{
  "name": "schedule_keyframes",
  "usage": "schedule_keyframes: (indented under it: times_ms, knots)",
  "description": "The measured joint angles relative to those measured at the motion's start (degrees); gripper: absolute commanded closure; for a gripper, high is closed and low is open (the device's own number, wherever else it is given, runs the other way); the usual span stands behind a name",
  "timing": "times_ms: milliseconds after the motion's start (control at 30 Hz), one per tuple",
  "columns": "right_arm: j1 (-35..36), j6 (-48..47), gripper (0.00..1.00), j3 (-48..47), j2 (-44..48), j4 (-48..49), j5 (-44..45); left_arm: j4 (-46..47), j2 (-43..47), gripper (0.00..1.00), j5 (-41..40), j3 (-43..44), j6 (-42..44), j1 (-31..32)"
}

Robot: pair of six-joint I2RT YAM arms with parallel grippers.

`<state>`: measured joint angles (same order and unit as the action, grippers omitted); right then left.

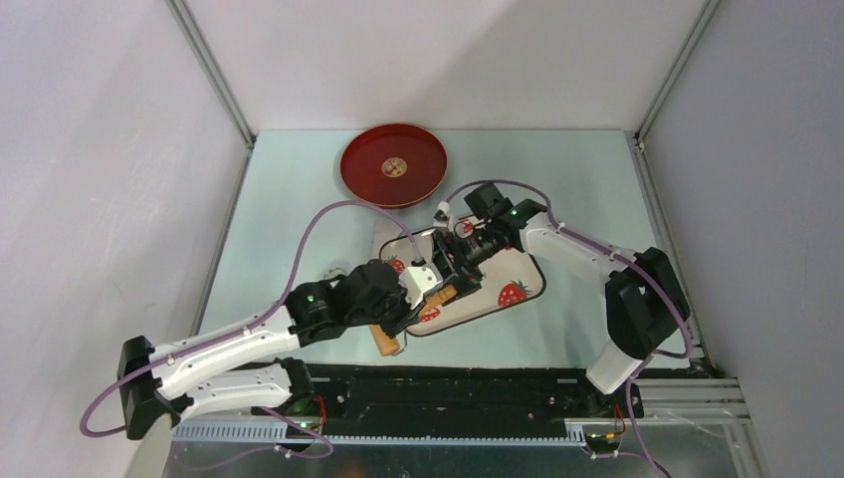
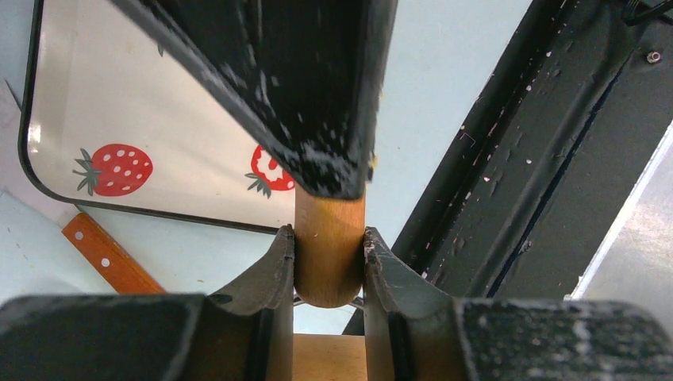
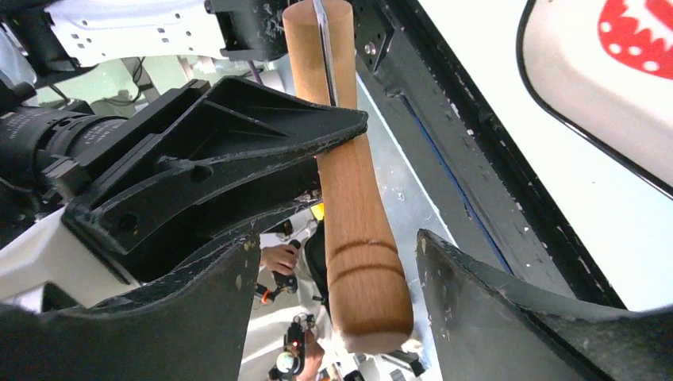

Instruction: Roll out the dumpling wrappers from the dough

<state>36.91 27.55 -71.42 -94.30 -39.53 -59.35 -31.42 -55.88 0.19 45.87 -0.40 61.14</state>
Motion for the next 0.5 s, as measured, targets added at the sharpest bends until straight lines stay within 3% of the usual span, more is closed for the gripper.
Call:
schedule_keyframes:
  times_ms: [100, 500]
  knots:
    - [1.3, 0.1, 0.36, 0.0, -1.5, 0.6, -1.0, 0.0, 0.0, 1.00, 0.0, 0.0, 0.0, 0.2]
    - [2.9, 2.4, 0.43, -0.1, -3.6, 2.7, -2.7, 0.0, 0.1, 1.00, -2.2, 0.0, -0.7, 0.8]
